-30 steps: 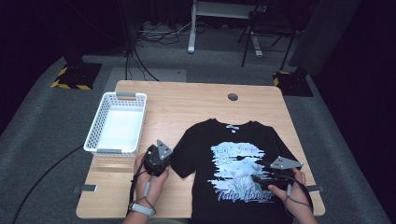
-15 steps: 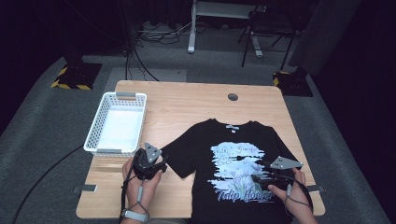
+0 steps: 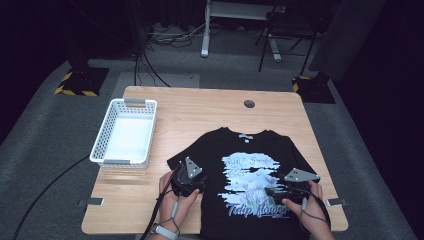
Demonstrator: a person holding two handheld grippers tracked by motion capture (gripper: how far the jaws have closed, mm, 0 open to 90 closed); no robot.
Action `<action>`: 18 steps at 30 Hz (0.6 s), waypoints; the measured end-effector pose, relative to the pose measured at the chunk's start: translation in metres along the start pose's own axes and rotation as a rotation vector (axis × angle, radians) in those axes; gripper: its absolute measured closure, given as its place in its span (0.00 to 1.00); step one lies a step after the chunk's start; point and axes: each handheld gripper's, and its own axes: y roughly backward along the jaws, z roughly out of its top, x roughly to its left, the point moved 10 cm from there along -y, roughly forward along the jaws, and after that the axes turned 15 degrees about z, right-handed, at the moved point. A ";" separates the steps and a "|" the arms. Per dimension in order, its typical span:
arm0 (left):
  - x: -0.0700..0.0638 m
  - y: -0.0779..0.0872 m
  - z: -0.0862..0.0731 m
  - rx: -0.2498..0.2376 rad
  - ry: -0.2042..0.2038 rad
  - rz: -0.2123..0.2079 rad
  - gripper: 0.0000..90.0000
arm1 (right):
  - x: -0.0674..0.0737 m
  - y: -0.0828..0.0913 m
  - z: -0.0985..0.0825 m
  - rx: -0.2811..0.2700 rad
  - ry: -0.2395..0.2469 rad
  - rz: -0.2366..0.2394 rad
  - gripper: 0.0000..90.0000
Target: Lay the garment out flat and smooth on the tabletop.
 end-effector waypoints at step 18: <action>0.023 -0.007 -0.023 -0.001 0.089 0.002 0.46 | 0.018 -0.002 0.010 -0.006 0.003 0.050 0.21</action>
